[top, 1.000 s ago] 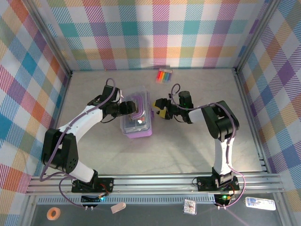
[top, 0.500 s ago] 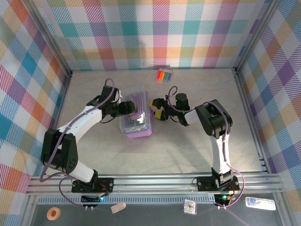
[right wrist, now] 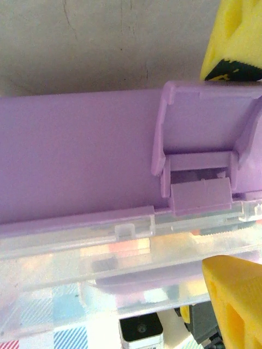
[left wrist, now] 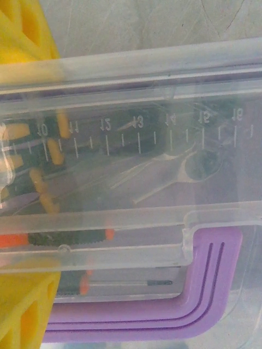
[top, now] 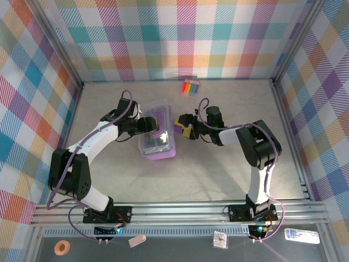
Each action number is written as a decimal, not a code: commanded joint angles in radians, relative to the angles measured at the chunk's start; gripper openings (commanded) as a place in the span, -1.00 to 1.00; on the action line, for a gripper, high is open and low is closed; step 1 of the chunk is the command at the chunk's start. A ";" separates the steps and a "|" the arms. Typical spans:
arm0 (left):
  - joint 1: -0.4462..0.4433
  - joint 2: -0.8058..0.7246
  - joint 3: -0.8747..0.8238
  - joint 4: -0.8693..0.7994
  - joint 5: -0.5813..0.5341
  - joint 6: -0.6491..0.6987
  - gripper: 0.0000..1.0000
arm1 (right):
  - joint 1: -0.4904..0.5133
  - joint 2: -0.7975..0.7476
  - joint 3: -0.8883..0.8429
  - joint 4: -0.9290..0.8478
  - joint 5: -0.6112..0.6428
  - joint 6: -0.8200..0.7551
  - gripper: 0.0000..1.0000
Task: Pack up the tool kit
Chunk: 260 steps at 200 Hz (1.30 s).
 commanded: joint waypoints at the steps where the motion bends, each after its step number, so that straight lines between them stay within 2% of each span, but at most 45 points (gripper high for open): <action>1: 0.006 0.075 -0.032 -0.214 -0.037 -0.021 0.24 | 0.022 -0.033 0.080 -0.177 -0.029 -0.155 0.58; 59: -0.021 0.120 0.014 -0.228 -0.045 -0.029 0.22 | 0.025 -0.029 0.121 -0.276 -0.006 -0.212 0.50; 160: -0.102 0.253 0.183 -0.362 -0.179 0.028 0.21 | 0.026 -0.080 0.148 -0.435 0.042 -0.321 0.47; 260: -0.145 0.287 0.152 -0.348 -0.220 0.025 0.22 | 0.033 -0.093 0.164 -0.443 0.052 -0.292 0.40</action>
